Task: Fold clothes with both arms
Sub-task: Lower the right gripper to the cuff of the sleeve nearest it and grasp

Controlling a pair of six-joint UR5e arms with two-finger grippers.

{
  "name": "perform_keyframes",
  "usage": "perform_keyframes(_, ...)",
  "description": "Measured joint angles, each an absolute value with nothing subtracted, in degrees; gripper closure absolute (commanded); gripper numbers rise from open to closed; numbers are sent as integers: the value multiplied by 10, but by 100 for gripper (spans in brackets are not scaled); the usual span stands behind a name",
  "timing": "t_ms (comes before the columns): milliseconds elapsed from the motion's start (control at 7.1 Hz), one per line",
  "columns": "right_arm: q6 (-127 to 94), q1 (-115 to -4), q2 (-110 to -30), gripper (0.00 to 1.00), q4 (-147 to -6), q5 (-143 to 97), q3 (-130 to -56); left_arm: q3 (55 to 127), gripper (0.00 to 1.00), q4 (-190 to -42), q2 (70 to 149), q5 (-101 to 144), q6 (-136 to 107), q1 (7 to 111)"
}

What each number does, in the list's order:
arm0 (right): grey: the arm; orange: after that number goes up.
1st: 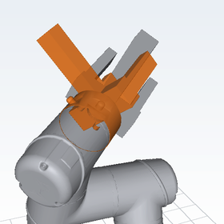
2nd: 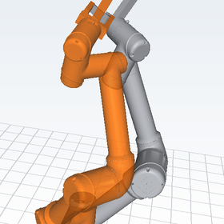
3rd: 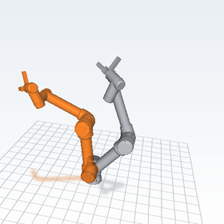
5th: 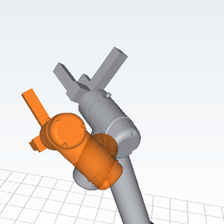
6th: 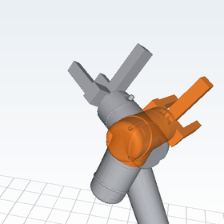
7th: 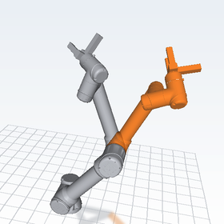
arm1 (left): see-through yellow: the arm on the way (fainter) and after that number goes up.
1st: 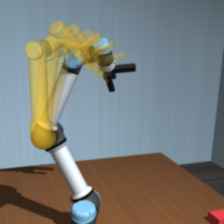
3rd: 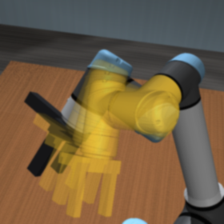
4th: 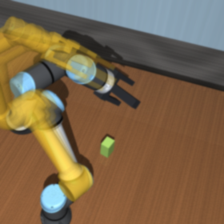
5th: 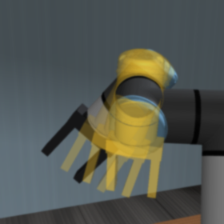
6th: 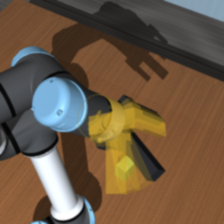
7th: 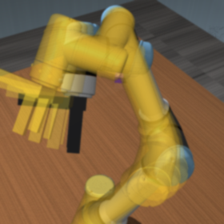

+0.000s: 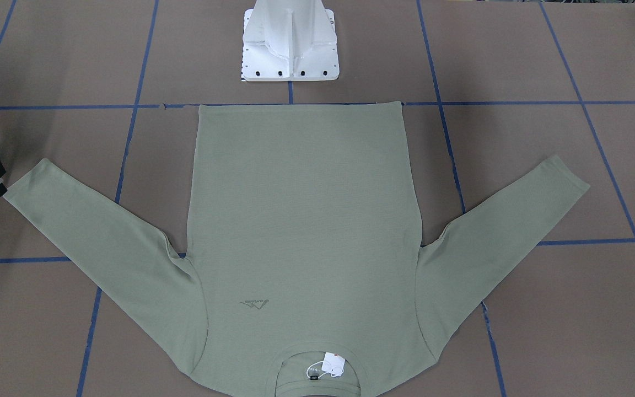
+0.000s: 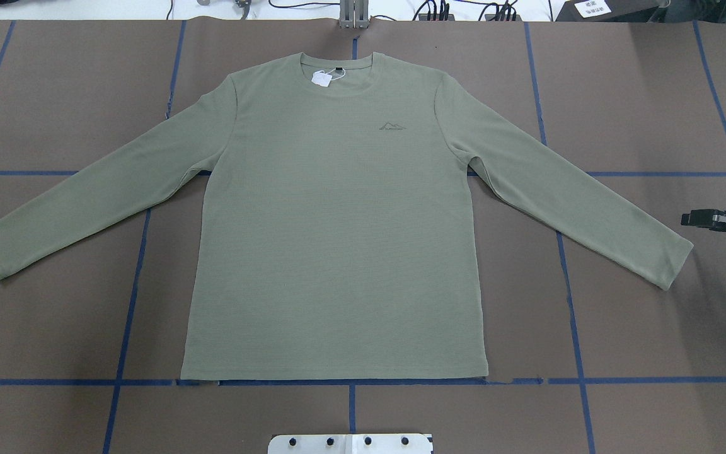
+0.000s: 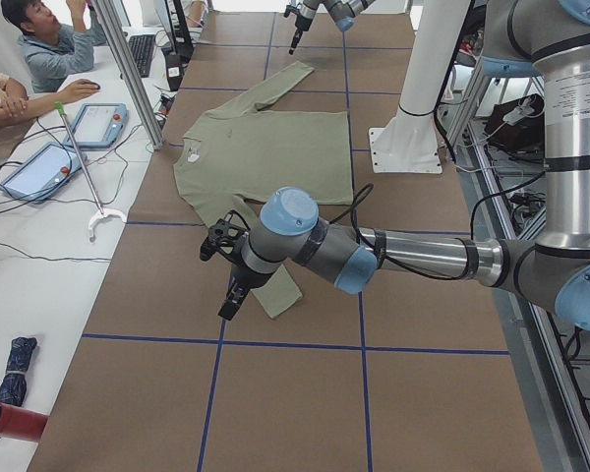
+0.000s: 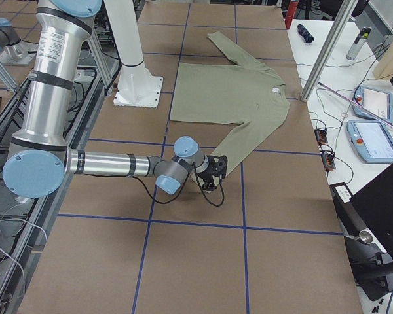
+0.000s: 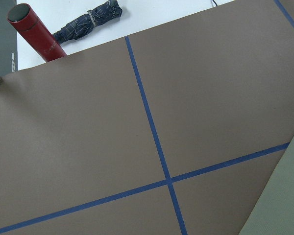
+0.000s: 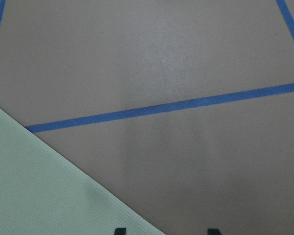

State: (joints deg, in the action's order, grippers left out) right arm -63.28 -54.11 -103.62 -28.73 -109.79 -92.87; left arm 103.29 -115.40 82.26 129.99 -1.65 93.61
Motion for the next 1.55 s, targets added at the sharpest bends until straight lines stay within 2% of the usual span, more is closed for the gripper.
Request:
perform_keyframes(422, -635, -520, -1036, 41, -281, -1097, -906, 1032, 0, -1154, 822, 1300, -16, 936)
perform_keyframes(704, -635, -514, -1035, 45, -280, -1096, -896, 1032, 0, -1154, 822, 1300, -15, 936)
perform_keyframes(986, -634, -510, -1034, 56, -280, -1095, -891, 1031, 0, -1157, 822, 1301, -15, 936)
perform_keyframes(1549, -633, -507, -1032, 58, -280, -1089, -889, 1029, 0, -1160, 821, 1301, -15, 937)
